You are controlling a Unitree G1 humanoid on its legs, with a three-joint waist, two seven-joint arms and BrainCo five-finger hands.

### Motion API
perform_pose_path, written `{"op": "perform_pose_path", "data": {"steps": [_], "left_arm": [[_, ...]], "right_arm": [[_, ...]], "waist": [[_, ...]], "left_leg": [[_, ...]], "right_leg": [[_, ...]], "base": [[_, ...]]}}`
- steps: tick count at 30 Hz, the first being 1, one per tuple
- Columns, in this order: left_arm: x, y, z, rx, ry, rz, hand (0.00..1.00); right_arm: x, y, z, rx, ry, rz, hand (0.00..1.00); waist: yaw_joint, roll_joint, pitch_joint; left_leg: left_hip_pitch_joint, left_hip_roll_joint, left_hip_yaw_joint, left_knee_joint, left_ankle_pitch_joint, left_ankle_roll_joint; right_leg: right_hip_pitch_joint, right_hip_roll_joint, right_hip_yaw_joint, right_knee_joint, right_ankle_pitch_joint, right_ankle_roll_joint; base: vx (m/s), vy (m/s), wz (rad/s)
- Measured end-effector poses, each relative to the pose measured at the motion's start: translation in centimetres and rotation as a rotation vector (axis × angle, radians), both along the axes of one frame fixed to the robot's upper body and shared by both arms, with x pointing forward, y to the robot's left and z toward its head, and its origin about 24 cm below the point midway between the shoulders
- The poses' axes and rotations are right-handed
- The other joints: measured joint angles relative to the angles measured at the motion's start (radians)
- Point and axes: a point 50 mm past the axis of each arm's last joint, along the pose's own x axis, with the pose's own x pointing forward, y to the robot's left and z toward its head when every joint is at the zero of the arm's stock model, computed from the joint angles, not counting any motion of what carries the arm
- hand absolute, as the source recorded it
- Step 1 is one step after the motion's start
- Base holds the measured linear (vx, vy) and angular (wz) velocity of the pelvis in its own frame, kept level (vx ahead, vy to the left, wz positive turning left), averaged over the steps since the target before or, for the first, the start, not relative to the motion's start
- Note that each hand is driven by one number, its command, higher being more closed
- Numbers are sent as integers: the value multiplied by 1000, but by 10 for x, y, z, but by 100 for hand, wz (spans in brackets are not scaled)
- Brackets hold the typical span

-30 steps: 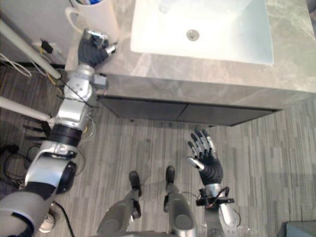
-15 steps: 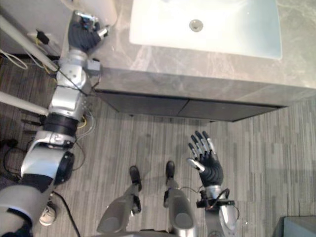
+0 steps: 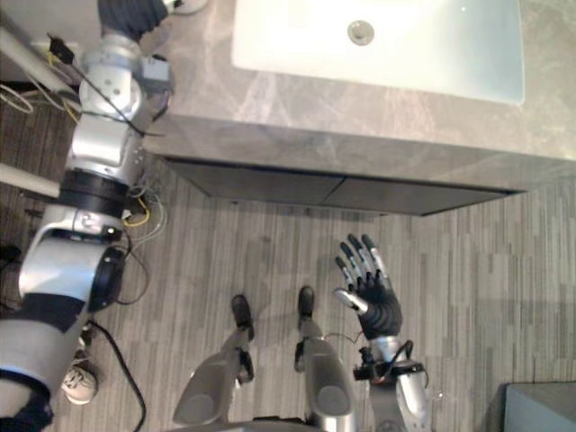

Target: Organize washtable

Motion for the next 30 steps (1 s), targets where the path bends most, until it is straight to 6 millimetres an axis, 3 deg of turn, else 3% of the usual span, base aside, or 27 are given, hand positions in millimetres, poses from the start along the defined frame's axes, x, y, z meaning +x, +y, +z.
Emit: {"op": "perform_pose_path", "data": {"steps": [7,16,22,30], "left_arm": [[1,-8,23,14,-10,-3,100],[9,2,19,18,44,39,100],[6,11,40,28,28,84,100],[7,19,44,20,38,116,100]], "right_arm": [[0,1,0,7,-6,12,0],[-1,-1,0,10,-5,25,0],[-1,-1,0,9,-5,24,0],[-1,-2,0,7,-4,19,0]], "waist": [[-3,-10,5],[-28,-21,10],[-33,-41,21],[-54,-49,25]], "left_leg": [[0,-3,10,0,-1,0],[-11,-4,27,0,-1,0],[-28,-5,41,0,-1,1],[-35,-6,43,0,-1,1]], "right_leg": [[-4,-2,13,-2,3,-1],[-20,-1,24,-10,16,-1],[-44,0,42,-11,24,0],[-51,-1,42,-11,25,0]], "base": [[34,16,-4],[19,9,-5],[25,7,-7],[33,9,-1]]}}
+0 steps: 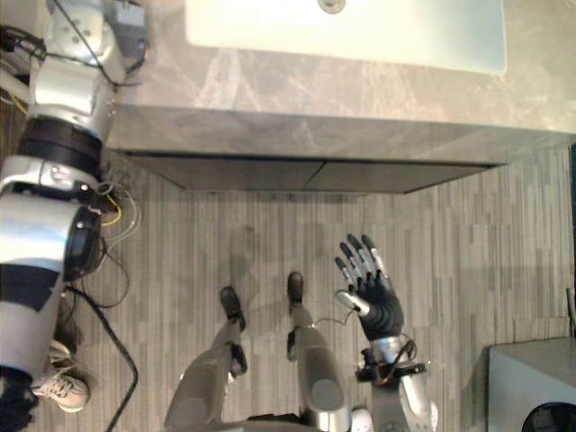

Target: Organize washtable

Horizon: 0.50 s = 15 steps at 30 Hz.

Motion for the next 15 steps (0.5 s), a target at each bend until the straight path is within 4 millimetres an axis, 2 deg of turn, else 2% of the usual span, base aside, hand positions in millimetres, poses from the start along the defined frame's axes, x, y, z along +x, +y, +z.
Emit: {"op": "perform_pose_path", "data": {"steps": [6,15], "left_arm": [[-6,0,16,-12,-39,-5,100],[-7,0,18,-14,-43,-6,100]], "right_arm": [[-2,-4,-1,-11,9,-10,0],[-2,-4,-1,-21,10,-5,0]], "waist": [[-1,-7,5],[-1,-6,5]], "left_leg": [[-20,0,-1,0,0,0],[-21,0,-2,0,0,0]], "right_leg": [[-22,1,2,0,2,-1],[-22,0,-2,0,2,-1]], "base": [[13,2,0],[26,5,1]]}}
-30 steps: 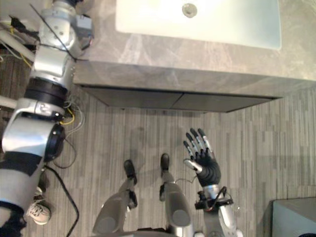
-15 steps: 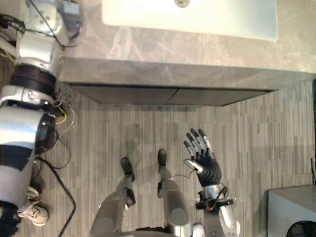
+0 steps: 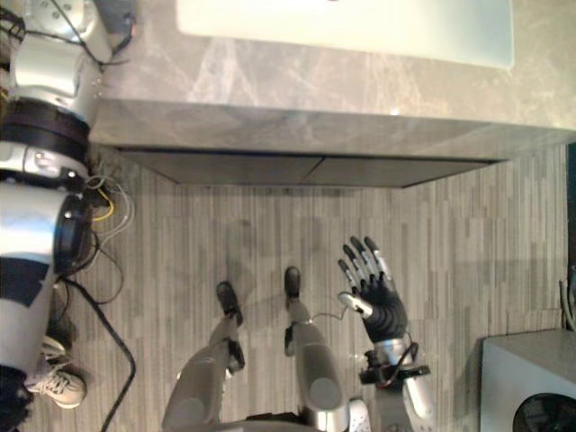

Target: Organize washtable

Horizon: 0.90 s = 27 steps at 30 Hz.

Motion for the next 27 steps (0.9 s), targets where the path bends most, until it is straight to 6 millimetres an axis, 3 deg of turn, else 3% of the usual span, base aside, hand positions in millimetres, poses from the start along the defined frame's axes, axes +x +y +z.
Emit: {"op": "perform_pose_path", "data": {"steps": [7,13,15,17,18,22,23,27], "left_arm": [[1,-2,-5,5,5,-9,100],[2,-33,-53,62,40,-154,100],[0,-46,-70,79,53,-217,100],[-5,-59,-91,85,76,-288,100],[-9,-67,-108,90,96,-342,100],[-21,-67,-143,50,142,-424,100],[-25,-64,-154,38,157,-431,0],[-46,-48,-198,-44,222,-486,0]], "right_arm": [[0,0,0,1,0,2,0],[5,1,2,-1,-16,7,0],[9,1,5,-1,-35,8,0],[11,-1,8,-7,-48,-1,0],[12,-5,9,-14,-53,-21,0],[11,-16,9,-34,-45,-77,0],[12,-18,8,-46,-42,-88,0],[18,-33,-8,-86,28,-160,0]], "waist": [[0,0,0],[8,3,-2],[26,6,-2],[33,29,-14],[39,56,-29],[60,118,-92],[62,131,-116],[70,146,-206]], "left_leg": [[10,-1,0,0,0,0],[58,-6,-12,0,0,0],[72,-8,-13,0,1,1],[88,-8,-29,0,1,1],[103,-9,-41,0,1,1],[140,-13,-57,-1,1,1],[152,-12,-70,-2,1,1],[196,-7,-88,-8,-3,-1]], "right_leg": [[10,-1,0,0,0,0],[74,-8,-24,-14,0,0],[91,-9,-29,-16,0,0],[114,-10,-48,-16,-1,0],[135,-11,-68,-16,-4,-2],[183,-16,-100,-16,-19,2],[201,-17,-113,-16,-24,4],[252,-13,-135,-15,-39,1]], "base": [[0,0,0],[14,8,7],[-3,8,5],[10,6,19],[28,13,26],[31,17,17],[18,4,23],[5,2,13]]}}
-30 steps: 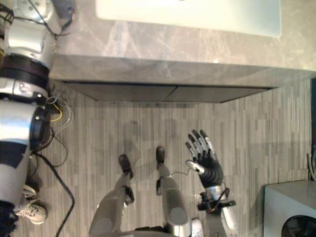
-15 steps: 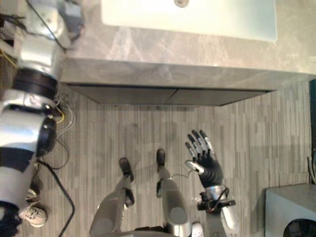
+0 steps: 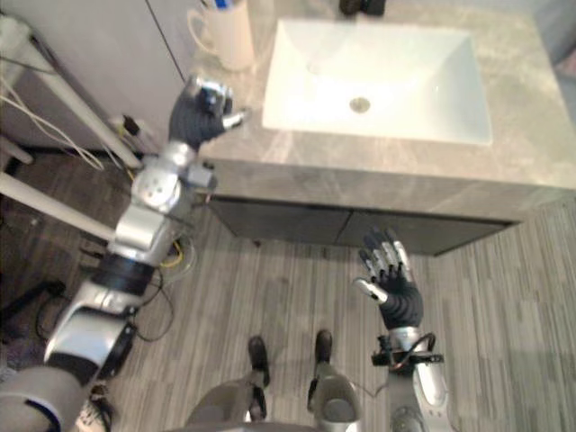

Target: Organize washtable

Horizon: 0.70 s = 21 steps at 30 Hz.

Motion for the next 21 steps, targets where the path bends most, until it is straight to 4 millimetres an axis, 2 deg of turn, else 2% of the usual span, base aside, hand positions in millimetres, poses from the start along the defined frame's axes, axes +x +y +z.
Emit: {"op": "perform_pose_path", "data": {"steps": [4,7,9,12,15,18,21], "left_arm": [[-23,33,-39,-91,89,47,0],[-52,64,-76,-209,183,147,0],[-77,82,-106,-307,268,228,0],[-120,105,-146,-430,379,368,0],[-160,116,-183,-551,496,528,0],[-186,120,-211,-600,594,649,0],[-215,119,-261,-592,818,801,0]], "right_arm": [[2,-22,-18,-36,88,-105,0],[-5,-40,-38,-42,184,-196,0],[-16,-53,-54,-48,272,-284,0],[-33,-63,-75,-38,381,-389,0],[-54,-68,-98,9,494,-483,0],[-75,-70,-117,13,609,-537,0],[-105,-67,-148,34,796,-584,0]], "waist": [[14,11,-45],[22,18,-94],[42,19,-127],[48,17,-157],[67,15,-171],[74,15,-179],[70,10,-183]], "left_leg": [[47,0,-12,0,-2,-4],[71,-1,-39,-1,-3,-4],[84,-3,-56,-1,-3,-4],[105,-5,-75,-1,-3,-4],[127,-5,-78,-1,-3,-4],[139,-5,-84,-1,-6,0],[139,-1,-72,-1,-6,1]], "right_leg": [[53,-1,-11,1,-11,6],[88,-4,-39,2,-23,4],[110,-6,-55,3,-36,12],[140,-8,-74,2,-41,13],[171,-8,-79,0,-41,14],[189,-9,-82,-2,-44,18],[191,-9,-85,2,-46,20]], "base": [[-12,7,6],[-10,16,24],[-10,12,22],[-6,8,18],[-6,2,3],[-61,17,9],[-54,19,8]]}}
